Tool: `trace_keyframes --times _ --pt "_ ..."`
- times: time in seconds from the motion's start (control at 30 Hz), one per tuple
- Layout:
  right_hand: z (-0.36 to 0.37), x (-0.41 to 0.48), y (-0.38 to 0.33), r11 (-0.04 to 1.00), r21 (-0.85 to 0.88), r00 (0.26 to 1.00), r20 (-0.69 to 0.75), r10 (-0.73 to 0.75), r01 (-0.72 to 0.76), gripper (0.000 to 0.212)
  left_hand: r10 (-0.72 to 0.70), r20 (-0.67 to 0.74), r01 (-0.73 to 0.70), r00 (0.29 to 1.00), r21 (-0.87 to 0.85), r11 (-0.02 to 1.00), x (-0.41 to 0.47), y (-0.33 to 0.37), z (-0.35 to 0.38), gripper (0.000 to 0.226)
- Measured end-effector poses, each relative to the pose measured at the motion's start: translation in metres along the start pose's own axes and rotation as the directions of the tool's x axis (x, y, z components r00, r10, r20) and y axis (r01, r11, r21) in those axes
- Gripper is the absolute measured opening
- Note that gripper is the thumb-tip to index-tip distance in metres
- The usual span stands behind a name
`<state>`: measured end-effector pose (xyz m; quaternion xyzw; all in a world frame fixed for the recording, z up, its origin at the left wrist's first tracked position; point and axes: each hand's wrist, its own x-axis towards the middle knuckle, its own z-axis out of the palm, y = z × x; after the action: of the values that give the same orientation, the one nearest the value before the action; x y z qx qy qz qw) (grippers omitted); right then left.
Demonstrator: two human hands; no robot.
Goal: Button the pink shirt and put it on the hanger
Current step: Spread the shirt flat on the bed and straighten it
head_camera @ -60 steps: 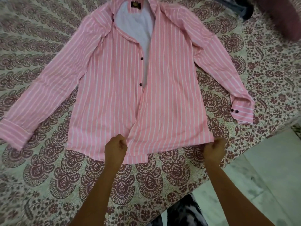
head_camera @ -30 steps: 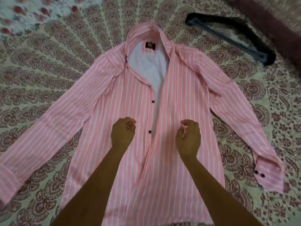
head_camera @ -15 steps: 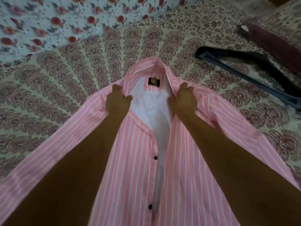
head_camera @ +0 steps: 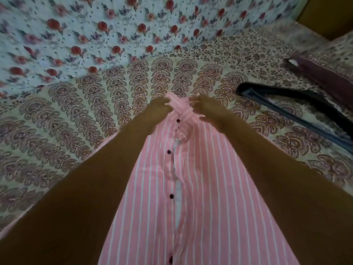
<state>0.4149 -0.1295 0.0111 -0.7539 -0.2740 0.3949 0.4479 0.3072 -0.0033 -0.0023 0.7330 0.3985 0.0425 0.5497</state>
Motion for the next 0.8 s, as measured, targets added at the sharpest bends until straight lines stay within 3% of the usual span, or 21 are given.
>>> trace_keyframes --times 0.1,0.2,0.27,0.33,0.43,0.47,0.57,0.63,0.73,0.8 --pt "0.030 -0.022 0.046 0.980 -0.185 0.977 -0.184 -0.110 0.076 0.030 0.096 -0.173 -0.061 0.980 0.201 0.978 -0.030 -0.034 0.007 0.038" --pt "0.058 -0.062 0.084 0.914 -0.365 0.921 -0.264 -0.285 0.178 0.031 0.232 -0.155 -0.169 0.960 0.339 0.925 -0.074 -0.071 0.014 0.034" --pt "0.073 -0.091 0.101 0.763 -0.580 0.857 -0.201 -0.475 0.286 0.029 0.285 -0.109 -0.223 0.952 0.386 0.895 -0.105 -0.093 0.020 0.029" --pt "0.085 -0.116 0.112 0.588 -0.738 0.815 -0.090 -0.573 0.331 0.028 0.287 -0.097 -0.207 0.953 0.484 0.850 -0.134 -0.109 0.026 0.029" --pt "0.097 -0.140 0.125 0.374 -0.876 0.832 0.054 -0.552 0.305 0.025 0.195 -0.093 -0.116 0.976 0.536 0.836 -0.160 -0.120 0.037 0.014" --pt "0.100 -0.145 0.125 0.357 -0.901 0.867 0.038 -0.496 0.244 0.028 0.151 -0.087 -0.084 0.985 0.524 0.847 -0.165 -0.120 0.041 0.016" --pt "0.104 -0.149 0.109 0.535 -0.845 0.982 -0.088 -0.166 0.015 0.049 0.056 -0.063 -0.008 0.996 0.588 0.809 -0.164 -0.119 0.048 0.030" --pt "0.109 -0.144 0.101 0.591 -0.799 0.988 -0.152 -0.020 -0.111 0.040 0.030 -0.063 0.013 0.998 0.595 0.804 -0.160 -0.117 0.051 0.027" --pt "0.109 -0.139 0.088 0.668 -0.723 0.978 -0.207 0.031 -0.174 0.020 0.064 -0.029 -0.039 0.998 0.524 0.851 -0.155 -0.108 0.055 0.011" --pt "0.106 -0.139 0.082 0.887 -0.451 0.975 -0.222 -0.008 -0.096 0.012 0.091 0.018 -0.090 0.996 0.446 0.890 -0.158 -0.103 0.052 0.010"
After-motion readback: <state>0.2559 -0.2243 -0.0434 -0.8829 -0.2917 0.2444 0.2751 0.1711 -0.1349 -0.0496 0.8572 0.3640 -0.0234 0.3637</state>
